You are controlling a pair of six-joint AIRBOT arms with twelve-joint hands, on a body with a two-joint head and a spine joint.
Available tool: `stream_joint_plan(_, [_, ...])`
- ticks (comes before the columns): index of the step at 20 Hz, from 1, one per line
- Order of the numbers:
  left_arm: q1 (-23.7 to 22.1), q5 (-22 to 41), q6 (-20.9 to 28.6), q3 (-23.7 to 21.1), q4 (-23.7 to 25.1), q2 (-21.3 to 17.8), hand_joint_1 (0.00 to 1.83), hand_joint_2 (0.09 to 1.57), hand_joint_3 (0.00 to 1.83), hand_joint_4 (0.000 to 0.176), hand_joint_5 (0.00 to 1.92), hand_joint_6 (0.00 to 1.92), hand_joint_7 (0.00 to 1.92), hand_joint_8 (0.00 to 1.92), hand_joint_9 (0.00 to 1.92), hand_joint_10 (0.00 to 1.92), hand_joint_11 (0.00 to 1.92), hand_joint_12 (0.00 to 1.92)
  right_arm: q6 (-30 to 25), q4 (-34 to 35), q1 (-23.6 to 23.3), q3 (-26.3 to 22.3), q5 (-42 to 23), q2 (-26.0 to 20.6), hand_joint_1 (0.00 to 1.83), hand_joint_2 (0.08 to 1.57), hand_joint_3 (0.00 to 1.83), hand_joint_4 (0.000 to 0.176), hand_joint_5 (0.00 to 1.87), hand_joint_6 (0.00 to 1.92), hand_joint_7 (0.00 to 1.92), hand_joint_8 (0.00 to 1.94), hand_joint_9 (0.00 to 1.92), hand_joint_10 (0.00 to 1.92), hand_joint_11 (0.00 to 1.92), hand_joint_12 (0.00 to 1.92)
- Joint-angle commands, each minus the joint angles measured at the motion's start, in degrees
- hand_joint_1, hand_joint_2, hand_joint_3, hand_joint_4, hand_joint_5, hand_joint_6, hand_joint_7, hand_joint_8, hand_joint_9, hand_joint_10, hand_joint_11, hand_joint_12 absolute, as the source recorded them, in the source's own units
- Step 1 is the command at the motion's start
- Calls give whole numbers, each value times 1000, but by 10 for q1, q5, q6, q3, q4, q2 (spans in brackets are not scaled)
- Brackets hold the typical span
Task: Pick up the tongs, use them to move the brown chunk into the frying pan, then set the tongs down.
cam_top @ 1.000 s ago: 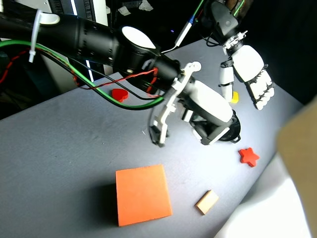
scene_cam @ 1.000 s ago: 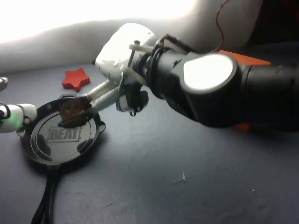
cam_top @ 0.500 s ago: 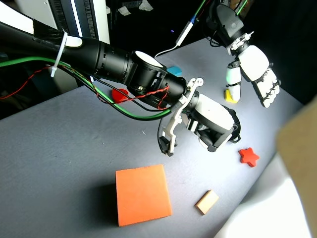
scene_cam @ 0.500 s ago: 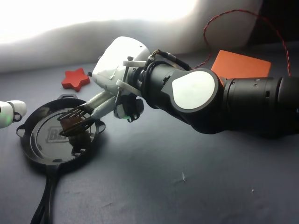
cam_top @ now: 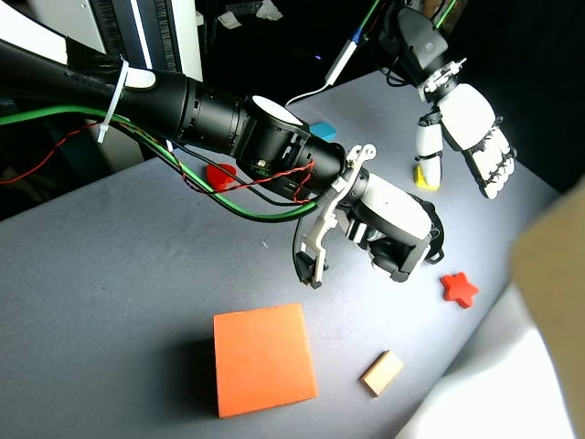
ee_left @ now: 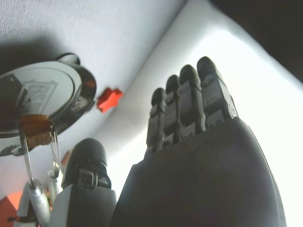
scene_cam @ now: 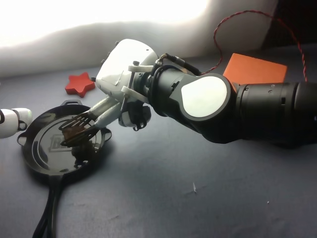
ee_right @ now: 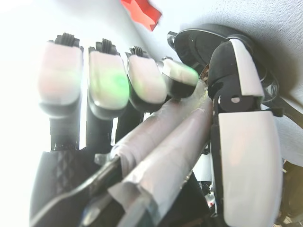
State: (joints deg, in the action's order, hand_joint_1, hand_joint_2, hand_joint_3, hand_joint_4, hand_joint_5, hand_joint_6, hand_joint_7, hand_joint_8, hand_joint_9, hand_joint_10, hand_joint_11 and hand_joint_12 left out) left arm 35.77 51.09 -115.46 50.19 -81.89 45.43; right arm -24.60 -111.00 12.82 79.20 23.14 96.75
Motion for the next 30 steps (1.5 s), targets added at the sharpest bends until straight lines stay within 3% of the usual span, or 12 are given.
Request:
stream_joint_plan(1, [-6, 48, 0, 2, 33, -5, 0, 1290, 2, 18, 107, 3, 119, 0, 97, 5, 0, 142, 2, -27, -9, -3, 29, -3, 598, 1430, 0, 0, 1004, 1599, 1257, 1586, 1261, 1802, 1159, 1921])
stream_joint_plan(4, [-6, 48, 0, 0, 33, -5, 0, 1297, 4, 16, 115, 6, 116, 0, 100, 6, 0, 149, 0, -27, -14, -3, 30, -5, 701, 1368, 0, 0, 1028, 1251, 1197, 1373, 1154, 1639, 1008, 1921])
stream_joint_plan(5, [-7, 48, 0, 0, 33, -5, 0, 1291, 1, 15, 110, 3, 107, 0, 92, 2, 0, 122, 0, -27, -15, -3, 31, -5, 765, 1342, 0, 0, 1036, 1103, 1182, 1195, 1113, 1473, 930, 1866])
stream_joint_plan(6, [-8, 48, 0, 0, 33, -5, 0, 1290, 1, 14, 119, 7, 111, 3, 93, 3, 0, 116, 0, -27, -16, -4, 31, -6, 997, 1259, 0, 0, 861, 1257, 1182, 1080, 1098, 1389, 896, 1833])
stream_joint_plan(9, [-14, 48, -3, -3, 33, -5, 0, 1300, 3, 17, 124, 5, 115, 1, 98, 2, 0, 139, -1, -27, -20, -10, 34, -13, 1031, 1254, 0, 0, 766, 1368, 1201, 878, 1105, 1291, 889, 1804])
stream_joint_plan(10, [-16, 48, -4, -5, 33, -5, 0, 1296, 1, 16, 124, 4, 118, 2, 102, 3, 0, 161, -5, -27, -24, -13, 34, -17, 785, 1341, 19, 0, 906, 1143, 1202, 873, 1093, 1328, 873, 1834])
stream_joint_plan(11, [-18, 48, -5, -8, 33, -5, 0, 1299, 2, 14, 127, 4, 126, 3, 110, 6, 0, 207, -8, -27, -29, -19, 34, -23, 723, 1365, 14, 0, 971, 1000, 1194, 853, 1058, 1338, 858, 1868])
stream_joint_plan(12, [-21, 48, -6, -11, 33, -5, 0, 1298, 1, 16, 125, 3, 130, 4, 112, 6, 0, 214, -8, -27, -33, -26, 34, -30, 988, 1271, 0, 0, 820, 1263, 1173, 835, 1033, 1312, 845, 1855])
stream_joint_plan(13, [-23, 48, -8, -15, 33, -5, 0, 1298, 1, 14, 111, 0, 125, 2, 111, 5, 0, 213, -8, -27, -36, -38, 34, -40, 1047, 1258, 0, 0, 764, 1350, 1097, 921, 967, 1325, 807, 1843])
stream_joint_plan(21, [-37, 48, -12, -45, 38, -5, 0, 1296, 0, 14, 128, 5, 136, 1, 112, 3, 0, 213, -10, -27, -44, -145, 40, -131, 1038, 1273, 1, 0, 712, 1423, 962, 1139, 889, 1399, 786, 1845])
stream_joint_plan(25, [-39, 43, -13, -62, 39, -5, 0, 1302, 2, 16, 127, 6, 133, 0, 113, 2, 0, 214, -38, -27, -13, -212, 33, -195, 1044, 1272, 0, 0, 713, 1420, 954, 1144, 882, 1411, 781, 1841])
stream_joint_plan(30, [-31, 42, 6, -86, 55, -4, 0, 1305, 1, 18, 134, 4, 145, 2, 128, 6, 0, 260, -79, -27, 28, -229, 29, -225, 1059, 1261, 0, 0, 729, 1392, 954, 1132, 878, 1381, 780, 1828])
